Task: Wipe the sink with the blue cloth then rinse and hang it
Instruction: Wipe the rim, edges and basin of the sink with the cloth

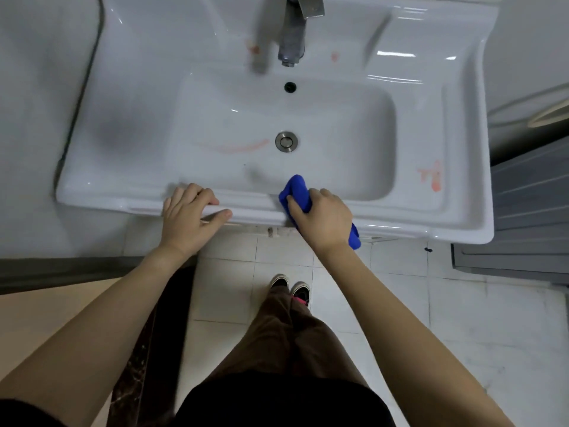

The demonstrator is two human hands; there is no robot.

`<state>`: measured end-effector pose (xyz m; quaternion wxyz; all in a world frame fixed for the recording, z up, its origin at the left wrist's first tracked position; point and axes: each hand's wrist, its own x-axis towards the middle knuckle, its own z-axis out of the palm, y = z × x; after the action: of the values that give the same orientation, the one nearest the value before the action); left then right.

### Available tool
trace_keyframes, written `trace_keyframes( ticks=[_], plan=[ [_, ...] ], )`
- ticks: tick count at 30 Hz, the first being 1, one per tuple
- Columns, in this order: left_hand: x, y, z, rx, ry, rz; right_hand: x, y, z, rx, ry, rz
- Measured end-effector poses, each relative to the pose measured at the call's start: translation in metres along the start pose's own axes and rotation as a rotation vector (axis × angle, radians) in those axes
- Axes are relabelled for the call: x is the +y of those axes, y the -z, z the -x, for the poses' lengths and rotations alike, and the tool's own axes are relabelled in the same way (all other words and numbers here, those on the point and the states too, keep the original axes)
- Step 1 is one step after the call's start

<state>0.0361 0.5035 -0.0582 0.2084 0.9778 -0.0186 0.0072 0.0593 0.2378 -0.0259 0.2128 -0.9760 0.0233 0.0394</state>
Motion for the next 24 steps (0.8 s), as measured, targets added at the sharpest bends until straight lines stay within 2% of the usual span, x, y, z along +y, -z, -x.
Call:
trace_keyframes(
  ticks=[5, 8, 10, 14, 16, 19, 24],
  plan=[
    [-0.002, -0.002, 0.0, 0.009, -0.028, -0.023, 0.104, 0.056, 0.004, 0.066, -0.297, 0.101],
    [-0.002, -0.001, 0.0, -0.005, -0.013, -0.031, 0.107, 0.059, 0.005, 0.081, -0.357, 0.098],
    [-0.001, -0.002, 0.0, 0.007, -0.017, -0.043, 0.075, 0.04, 0.002, 0.066, -0.294, 0.099],
    [-0.001, -0.002, 0.0, 0.021, -0.014, -0.055, -0.023, -0.014, -0.004, -0.03, -0.049, 0.052],
    [0.0, 0.001, 0.0, 0.003, -0.003, -0.041, -0.041, -0.019, -0.003, -0.072, 0.005, 0.033],
    [0.003, 0.004, 0.0, 0.002, -0.004, -0.033, -0.001, 0.004, -0.001, -0.071, -0.032, 0.031],
    [0.002, 0.004, 0.0, -0.022, -0.01, -0.049, 0.116, 0.07, 0.004, 0.021, -0.322, 0.093]
  ],
)
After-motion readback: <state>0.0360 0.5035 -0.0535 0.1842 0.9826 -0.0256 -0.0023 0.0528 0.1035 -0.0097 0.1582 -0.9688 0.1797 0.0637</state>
